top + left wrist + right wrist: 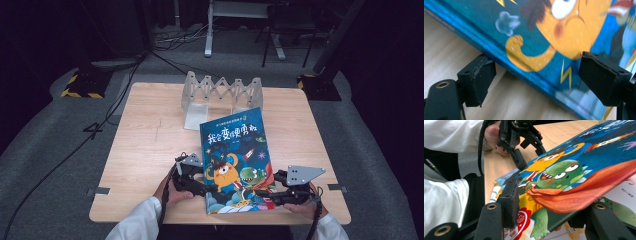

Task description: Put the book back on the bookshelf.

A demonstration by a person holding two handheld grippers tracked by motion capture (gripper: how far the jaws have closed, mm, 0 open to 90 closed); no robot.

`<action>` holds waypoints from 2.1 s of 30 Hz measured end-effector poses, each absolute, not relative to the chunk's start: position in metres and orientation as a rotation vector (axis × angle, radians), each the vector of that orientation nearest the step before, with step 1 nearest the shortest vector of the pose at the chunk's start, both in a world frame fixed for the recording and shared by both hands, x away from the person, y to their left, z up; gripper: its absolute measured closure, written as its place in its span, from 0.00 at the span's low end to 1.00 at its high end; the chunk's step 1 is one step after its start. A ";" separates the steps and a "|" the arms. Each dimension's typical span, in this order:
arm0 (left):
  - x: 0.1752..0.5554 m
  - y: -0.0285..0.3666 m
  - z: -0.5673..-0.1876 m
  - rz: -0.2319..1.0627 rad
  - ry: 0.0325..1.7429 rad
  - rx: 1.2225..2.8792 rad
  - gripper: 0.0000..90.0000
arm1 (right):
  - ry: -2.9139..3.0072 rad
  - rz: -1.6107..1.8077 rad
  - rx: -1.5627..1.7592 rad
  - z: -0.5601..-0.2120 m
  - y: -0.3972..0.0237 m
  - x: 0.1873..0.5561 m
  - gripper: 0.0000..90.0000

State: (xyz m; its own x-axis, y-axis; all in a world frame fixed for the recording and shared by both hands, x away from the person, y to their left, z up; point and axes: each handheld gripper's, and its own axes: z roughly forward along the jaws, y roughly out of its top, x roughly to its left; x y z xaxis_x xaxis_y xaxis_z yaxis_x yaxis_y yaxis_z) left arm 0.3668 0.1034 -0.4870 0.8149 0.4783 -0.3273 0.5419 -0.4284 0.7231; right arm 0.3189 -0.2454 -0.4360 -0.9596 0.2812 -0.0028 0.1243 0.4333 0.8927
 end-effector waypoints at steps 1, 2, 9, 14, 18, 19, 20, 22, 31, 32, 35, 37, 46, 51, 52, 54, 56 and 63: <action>0.370 0.104 -0.487 -0.100 0.761 2.067 0.18 | 2.520 1.554 0.354 -0.436 -0.246 0.318 0.58; 0.372 0.105 -0.488 -0.112 0.773 2.048 0.18 | 2.511 1.558 0.343 -0.436 -0.245 0.318 0.58; 0.380 0.111 -0.480 -0.096 0.763 1.964 0.25 | 2.475 1.548 0.289 -0.434 -0.245 0.314 0.59; 0.376 0.125 -0.466 0.003 0.726 1.888 0.45 | 2.489 1.541 0.250 -0.436 -0.246 0.313 0.65; 0.370 0.132 -0.454 0.034 0.667 1.839 0.60 | 2.520 1.506 0.239 -0.439 -0.248 0.314 0.71; 0.369 0.133 -0.452 0.037 0.650 1.843 0.61 | 2.526 1.497 0.239 -0.440 -0.248 0.314 0.72; 0.366 0.132 -0.450 0.059 0.632 1.856 0.61 | 2.532 1.498 0.241 -0.440 -0.249 0.315 0.73; 0.364 0.130 -0.448 0.071 0.608 1.867 0.60 | 2.542 1.500 0.234 -0.442 -0.250 0.314 0.74; 0.356 0.123 -0.438 0.098 0.491 1.903 0.60 | 2.563 1.509 0.211 -0.450 -0.255 0.311 0.80; 0.356 0.120 -0.437 0.096 0.489 1.903 0.60 | 2.566 1.509 0.219 -0.451 -0.256 0.311 0.80; 0.358 0.116 -0.437 0.089 0.480 1.917 0.54 | 2.567 1.510 0.222 -0.452 -0.258 0.312 0.81; 0.359 0.116 -0.437 0.078 0.472 1.921 0.55 | 2.570 1.512 0.222 -0.452 -0.259 0.313 0.81; 0.349 0.120 -0.430 0.063 0.336 1.896 0.75 | 2.595 1.465 0.231 -0.459 -0.262 0.315 0.86; 0.346 0.117 -0.427 0.116 0.330 1.915 0.76 | 2.564 1.433 0.217 -0.460 -0.263 0.312 0.87; 0.347 0.117 -0.428 0.110 0.335 1.907 0.75 | 2.563 1.424 0.212 -0.460 -0.261 0.311 0.87; 0.349 0.117 -0.429 0.102 0.333 1.894 0.75 | 2.556 1.415 0.193 -0.459 -0.260 0.309 0.87; 0.349 0.110 -0.432 0.085 0.343 1.914 0.72 | 2.549 1.415 0.195 -0.461 -0.261 0.309 0.87; 0.344 0.091 -0.441 0.129 0.297 1.970 0.68 | 2.528 1.407 0.229 -0.461 -0.262 0.308 0.82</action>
State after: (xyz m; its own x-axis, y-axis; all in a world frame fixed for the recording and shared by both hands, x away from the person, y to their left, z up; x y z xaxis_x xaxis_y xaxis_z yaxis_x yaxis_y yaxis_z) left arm 0.3441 0.0914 -0.4406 0.9629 0.2661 -0.0457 0.1487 -0.3812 0.9125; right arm 0.3080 -0.2625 -0.4615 -0.9593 0.2501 -0.1311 0.0204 0.5245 0.8512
